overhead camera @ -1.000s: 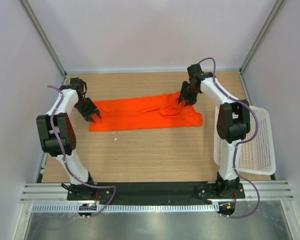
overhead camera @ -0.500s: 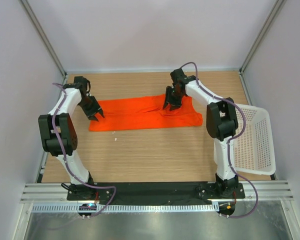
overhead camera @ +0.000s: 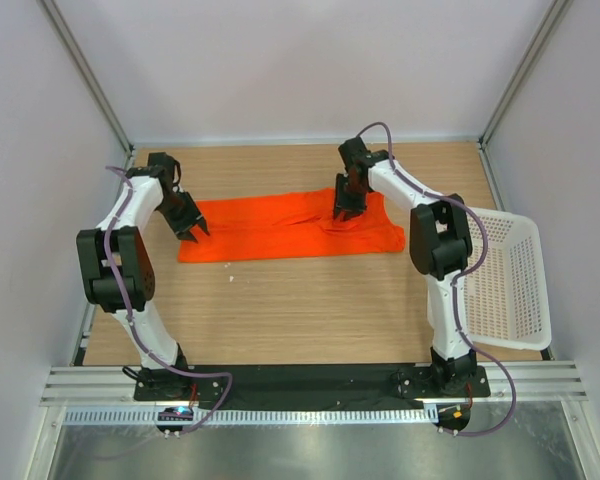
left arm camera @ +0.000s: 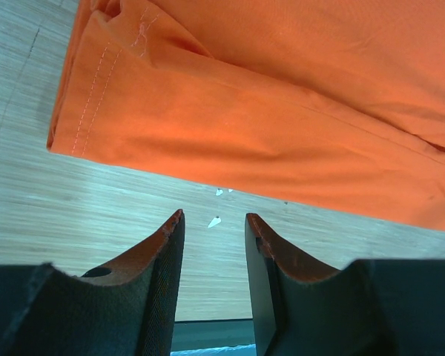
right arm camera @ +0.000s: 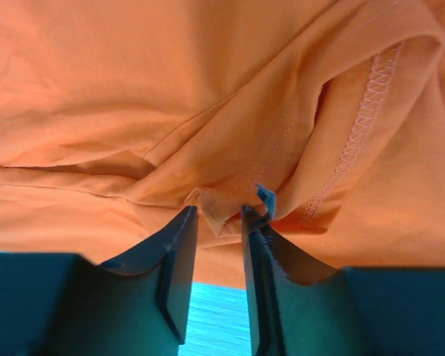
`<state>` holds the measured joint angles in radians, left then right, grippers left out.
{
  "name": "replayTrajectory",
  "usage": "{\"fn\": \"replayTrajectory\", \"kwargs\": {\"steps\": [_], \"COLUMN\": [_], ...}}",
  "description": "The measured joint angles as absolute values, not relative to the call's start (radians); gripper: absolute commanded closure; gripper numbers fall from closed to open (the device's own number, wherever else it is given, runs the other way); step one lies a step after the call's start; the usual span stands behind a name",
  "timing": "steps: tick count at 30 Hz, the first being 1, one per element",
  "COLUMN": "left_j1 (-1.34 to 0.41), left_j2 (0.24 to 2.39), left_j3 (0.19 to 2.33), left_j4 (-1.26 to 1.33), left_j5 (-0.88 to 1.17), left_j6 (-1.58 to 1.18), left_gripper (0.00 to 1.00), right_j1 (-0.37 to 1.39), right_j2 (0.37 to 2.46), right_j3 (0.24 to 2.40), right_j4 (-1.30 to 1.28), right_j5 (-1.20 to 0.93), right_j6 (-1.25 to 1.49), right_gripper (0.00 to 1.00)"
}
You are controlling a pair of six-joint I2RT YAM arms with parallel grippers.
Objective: Fold and stack the t-shirts
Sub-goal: Fold the tshirt
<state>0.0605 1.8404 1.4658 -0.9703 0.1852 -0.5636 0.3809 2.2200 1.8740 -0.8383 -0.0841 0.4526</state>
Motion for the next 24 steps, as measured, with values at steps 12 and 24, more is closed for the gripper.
{"fn": "replayTrajectory", "kwargs": {"steps": [12, 24], "left_j1": [0.058, 0.03], "left_j2": [1.808, 1.803], "left_j3": [1.464, 1.417], "left_j4": [-0.97, -0.97], "left_j5": [0.186, 0.188], "left_j6": [-0.564, -0.564], "left_gripper": [0.6, 0.6], "right_j1": [0.406, 0.435], "right_j2": [2.246, 2.379], "right_j3": [1.942, 2.138], "right_j4": [-0.823, -0.773], "right_j5": [-0.071, -0.112], "right_j6": [0.434, 0.386], "right_gripper": [0.99, 0.71]}}
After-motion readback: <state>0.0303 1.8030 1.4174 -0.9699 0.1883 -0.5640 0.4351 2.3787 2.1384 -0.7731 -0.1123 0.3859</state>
